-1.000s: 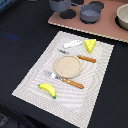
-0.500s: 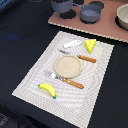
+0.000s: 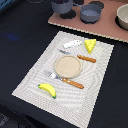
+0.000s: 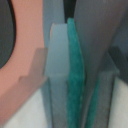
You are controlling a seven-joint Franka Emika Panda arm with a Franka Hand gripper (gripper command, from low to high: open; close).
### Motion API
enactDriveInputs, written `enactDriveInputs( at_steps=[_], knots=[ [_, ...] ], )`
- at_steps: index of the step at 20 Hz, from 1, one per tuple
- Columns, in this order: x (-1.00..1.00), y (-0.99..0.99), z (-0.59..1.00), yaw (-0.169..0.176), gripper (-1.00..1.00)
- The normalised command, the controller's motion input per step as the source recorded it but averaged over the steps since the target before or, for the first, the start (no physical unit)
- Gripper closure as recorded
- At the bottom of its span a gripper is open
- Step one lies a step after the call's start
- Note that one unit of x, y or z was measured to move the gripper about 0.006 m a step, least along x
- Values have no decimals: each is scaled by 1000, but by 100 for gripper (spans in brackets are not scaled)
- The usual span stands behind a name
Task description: Interact with the objects in diverse but meaningful ways.
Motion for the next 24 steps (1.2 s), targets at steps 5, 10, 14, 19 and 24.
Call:
enactDriveInputs(
  at_steps=[5, 10, 14, 19, 24],
  knots=[
    [54, 234, -123, 1, 100],
    [69, 300, -106, 5, 100],
    [63, 309, -60, 2, 100],
    [64, 334, -29, 1, 100],
    [249, 452, 121, 0, 100]
  ],
)
